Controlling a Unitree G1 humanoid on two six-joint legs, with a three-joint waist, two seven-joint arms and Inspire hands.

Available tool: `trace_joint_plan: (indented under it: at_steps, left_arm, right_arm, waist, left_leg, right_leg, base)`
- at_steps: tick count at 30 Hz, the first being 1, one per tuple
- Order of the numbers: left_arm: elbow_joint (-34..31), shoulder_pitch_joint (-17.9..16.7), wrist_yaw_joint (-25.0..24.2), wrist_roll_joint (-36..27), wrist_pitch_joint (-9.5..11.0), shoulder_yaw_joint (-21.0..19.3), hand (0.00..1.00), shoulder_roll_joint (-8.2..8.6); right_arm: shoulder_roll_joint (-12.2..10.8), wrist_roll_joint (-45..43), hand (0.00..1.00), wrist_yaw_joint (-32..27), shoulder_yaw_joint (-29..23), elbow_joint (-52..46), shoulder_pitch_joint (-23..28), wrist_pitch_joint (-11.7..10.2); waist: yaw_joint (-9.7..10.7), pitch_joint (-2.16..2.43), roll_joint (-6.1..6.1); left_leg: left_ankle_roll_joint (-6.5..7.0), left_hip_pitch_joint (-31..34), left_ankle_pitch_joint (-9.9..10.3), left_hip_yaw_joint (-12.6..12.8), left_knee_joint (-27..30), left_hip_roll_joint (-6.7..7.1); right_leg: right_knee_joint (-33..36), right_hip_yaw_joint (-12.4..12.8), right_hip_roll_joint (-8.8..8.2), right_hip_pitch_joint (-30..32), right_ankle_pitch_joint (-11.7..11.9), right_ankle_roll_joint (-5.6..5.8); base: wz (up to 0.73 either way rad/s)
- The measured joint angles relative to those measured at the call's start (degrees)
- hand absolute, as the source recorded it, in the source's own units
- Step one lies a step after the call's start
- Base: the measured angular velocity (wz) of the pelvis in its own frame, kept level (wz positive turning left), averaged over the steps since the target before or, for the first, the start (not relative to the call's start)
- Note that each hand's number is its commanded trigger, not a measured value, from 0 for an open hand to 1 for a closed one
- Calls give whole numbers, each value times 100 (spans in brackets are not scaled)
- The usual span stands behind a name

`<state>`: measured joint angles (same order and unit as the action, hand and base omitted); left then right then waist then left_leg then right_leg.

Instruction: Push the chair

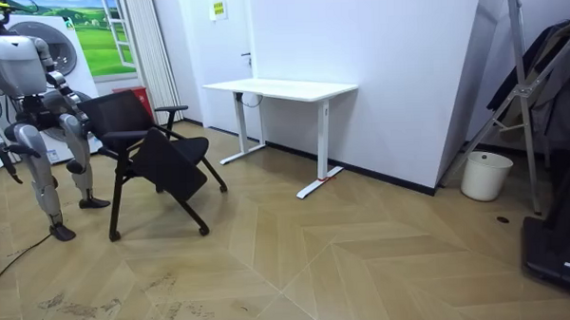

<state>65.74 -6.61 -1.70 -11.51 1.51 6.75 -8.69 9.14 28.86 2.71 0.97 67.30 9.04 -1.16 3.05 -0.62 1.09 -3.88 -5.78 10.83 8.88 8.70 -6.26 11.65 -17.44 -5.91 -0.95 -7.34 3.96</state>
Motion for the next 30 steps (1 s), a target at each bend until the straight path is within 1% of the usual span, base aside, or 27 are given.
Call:
trace_joint_plan:
  at_steps: [6,9,13,18,21,24,26,27,29,30]
  left_arm:
    - [1,-6,-12,4,-6,-5,0,5]
    - [0,-12,-35,4,-32,-12,0,11]
    - [1,-14,-144,1,-72,-158,0,24]
    - [1,-21,-179,-3,-77,-215,0,24]
    - [5,-19,-175,-18,-129,-210,0,24]
    - [9,-30,-110,3,-141,-222,0,34]
    - [8,-92,-72,137,-141,-415,0,87]
    - [8,-119,37,234,-140,-539,0,122]
    - [-9,-175,227,261,-140,-614,0,126]
    - [-14,-176,376,326,-138,-649,0,126]
  right_arm:
    - [0,-68,0,-3,-17,-2,15,0]
    - [0,-150,0,-5,-43,7,8,19]
    - [-10,-222,0,-1,-190,9,-8,139]
    - [-16,-235,0,-1,-237,20,-11,184]
    - [-23,-188,0,-5,-235,28,-9,209]
    - [-59,-219,0,-14,-361,29,7,209]
    - [-94,-236,0,-19,-477,28,28,211]
    - [-99,-225,0,-30,-473,28,44,210]
    - [-99,-228,0,-59,-464,29,47,210]
    - [-99,-233,0,-86,-466,30,55,209]
  waist:
    - [3,30,20]
    - [-1,31,24]
    - [-2,24,9]
    - [-2,6,-15]
    - [7,-3,-28]
    - [26,-6,-32]
    - [11,2,-10]
    - [10,8,-12]
    - [11,18,-32]
    - [16,36,-27]
  left_leg:
    - [0,-6,0,33,2,0]
    - [0,-37,0,31,1,0]
    - [0,-45,0,32,0,-1]
    - [0,-52,0,31,1,-3]
    - [0,-63,0,31,0,-4]
    - [0,-77,0,33,-6,-6]
    - [0,-81,0,34,-10,-6]
    - [0,-86,0,34,-10,-6]
    - [0,-92,0,32,-6,-6]
    - [0,-94,0,32,-6,-6]
  right_leg:
    - [3,2,-1,-5,0,0]
    - [12,11,0,-27,0,0]
    - [28,17,0,-31,0,-1]
    - [51,14,-3,-28,-1,-2]
    - [65,15,-5,-30,-4,-6]
    - [75,25,-6,-26,-17,-8]
    - [75,21,-6,-27,-25,-12]
    - [75,17,-6,-33,-27,-13]
    - [75,18,-4,-34,-27,-15]
    - [75,8,-3,-35,-29,-17]
  base:
    - [0]
    - [0]
    - [0]
    - [0]
    - [0]
    - [0]
    - [0]
    - [0]
    - [0]
    - [0]
